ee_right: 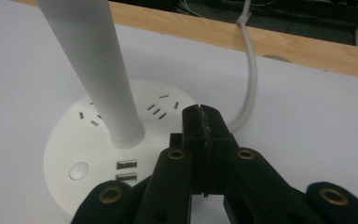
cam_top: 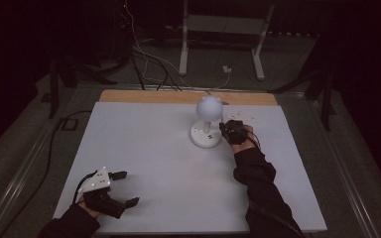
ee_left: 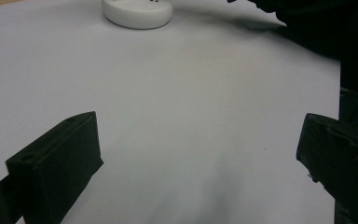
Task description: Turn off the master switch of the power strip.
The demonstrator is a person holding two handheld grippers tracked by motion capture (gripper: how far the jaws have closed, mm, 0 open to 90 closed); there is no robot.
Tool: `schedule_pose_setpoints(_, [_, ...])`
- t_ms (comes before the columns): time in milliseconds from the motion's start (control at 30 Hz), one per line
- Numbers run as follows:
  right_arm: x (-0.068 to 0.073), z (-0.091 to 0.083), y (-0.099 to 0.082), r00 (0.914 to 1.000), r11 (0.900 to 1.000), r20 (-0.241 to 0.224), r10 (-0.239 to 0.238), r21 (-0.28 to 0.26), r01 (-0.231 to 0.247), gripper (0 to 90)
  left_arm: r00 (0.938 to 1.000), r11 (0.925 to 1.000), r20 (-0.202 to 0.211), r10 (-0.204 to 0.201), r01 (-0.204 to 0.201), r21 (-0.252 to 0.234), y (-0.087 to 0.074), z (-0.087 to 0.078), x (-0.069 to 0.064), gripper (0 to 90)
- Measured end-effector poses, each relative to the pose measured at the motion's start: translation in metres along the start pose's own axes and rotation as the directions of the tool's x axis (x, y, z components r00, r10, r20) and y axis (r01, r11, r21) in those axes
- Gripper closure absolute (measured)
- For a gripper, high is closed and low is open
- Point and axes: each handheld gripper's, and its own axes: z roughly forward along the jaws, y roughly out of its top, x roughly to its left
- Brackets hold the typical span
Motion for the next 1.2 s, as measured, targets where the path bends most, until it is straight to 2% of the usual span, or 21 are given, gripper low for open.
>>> schedule_pose_setpoints(233, [0.003,0.006,-0.005,0.9999,0.9999,0.003,-0.010,0.006,0.010,90.0,1.0000,1.0000,0.002,0.002,-0.002,0.000,0.000,0.000,0.000,0.4])
schedule_pose_setpoints(333, [0.004,0.008,-0.006,1.0000,0.9999,-0.001,0.008,0.011,-0.008,90.0,1.0000,1.0000,0.002,0.001,-0.001,0.000,0.000,0.000,0.000,0.4])
schedule_pose_setpoints(667, [0.007,0.013,-0.010,1.0000,0.9999,-0.004,0.006,0.016,-0.006,90.0,1.0000,1.0000,0.004,0.002,-0.002,-0.001,0.000,0.000,0.000,0.3])
schedule_pose_setpoints(800, [0.008,0.014,-0.011,0.9999,0.9998,-0.006,-0.011,0.015,0.011,90.0,1.0000,1.0000,0.003,0.003,-0.003,-0.001,0.000,0.000,0.000,0.4])
schedule_pose_setpoints(967, [0.009,0.014,-0.012,0.9999,0.9999,-0.006,-0.008,0.013,0.008,90.0,1.0000,1.0000,0.003,0.001,-0.001,0.001,0.000,0.000,0.000,0.4])
schedule_pose_setpoints(1200, [0.012,0.015,-0.014,0.9993,0.9993,0.012,-0.035,0.010,0.035,89.5,1.0000,1.0000,0.003,0.005,-0.005,0.000,0.000,0.000,-0.001,0.3])
